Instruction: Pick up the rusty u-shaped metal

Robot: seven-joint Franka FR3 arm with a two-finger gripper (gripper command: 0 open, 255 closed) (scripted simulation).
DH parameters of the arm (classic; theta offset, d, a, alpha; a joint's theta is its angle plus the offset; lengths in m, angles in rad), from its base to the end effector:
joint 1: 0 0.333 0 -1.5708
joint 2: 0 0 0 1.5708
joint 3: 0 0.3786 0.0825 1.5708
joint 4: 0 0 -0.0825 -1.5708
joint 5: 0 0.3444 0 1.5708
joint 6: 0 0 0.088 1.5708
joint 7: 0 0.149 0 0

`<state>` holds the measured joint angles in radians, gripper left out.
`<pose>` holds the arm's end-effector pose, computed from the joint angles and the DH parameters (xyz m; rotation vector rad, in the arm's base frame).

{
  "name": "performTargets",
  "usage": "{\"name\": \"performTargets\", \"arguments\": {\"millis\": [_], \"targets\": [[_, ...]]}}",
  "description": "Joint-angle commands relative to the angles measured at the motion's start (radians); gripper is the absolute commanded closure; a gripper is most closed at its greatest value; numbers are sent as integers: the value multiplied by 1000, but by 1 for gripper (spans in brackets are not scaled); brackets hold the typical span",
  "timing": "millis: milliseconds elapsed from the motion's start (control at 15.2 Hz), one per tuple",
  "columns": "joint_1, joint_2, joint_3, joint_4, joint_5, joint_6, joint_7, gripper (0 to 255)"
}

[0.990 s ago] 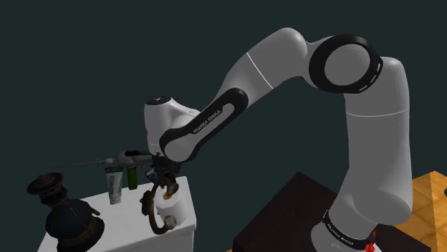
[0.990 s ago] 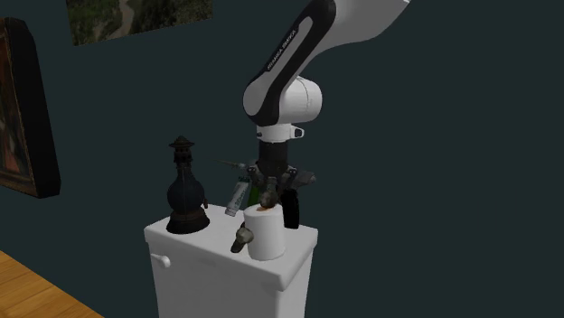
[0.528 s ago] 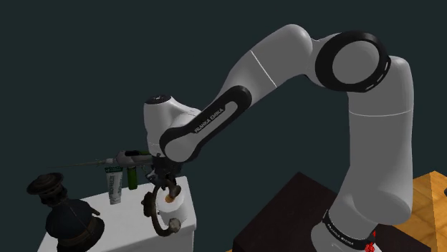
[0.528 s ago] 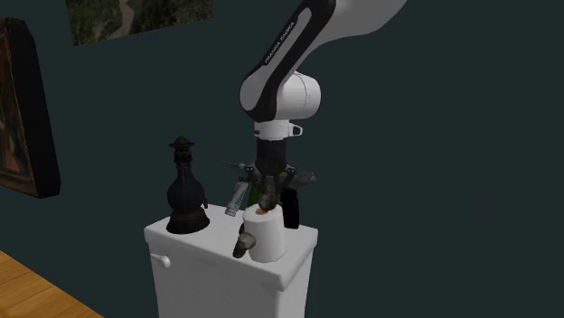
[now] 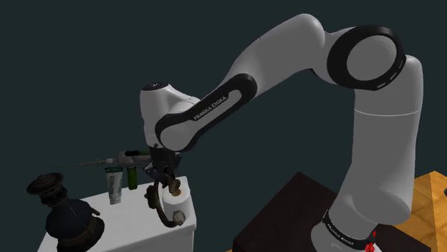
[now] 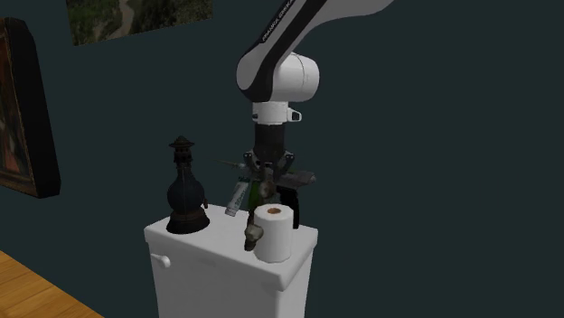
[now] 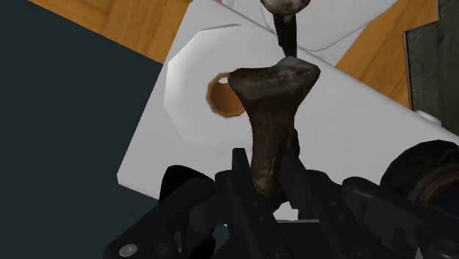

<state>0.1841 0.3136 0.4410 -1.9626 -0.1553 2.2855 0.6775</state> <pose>0.5010 0.3301 0.3750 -3.1045 -0.0395 -0.0429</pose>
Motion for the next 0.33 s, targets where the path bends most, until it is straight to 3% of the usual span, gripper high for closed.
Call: {"name": "performTargets", "arguments": {"millis": [0, 264], "targets": [[-4, -15, 4, 11, 10, -24, -8, 255], [-7, -30, 8, 21, 20, -48, -14, 255]]}}
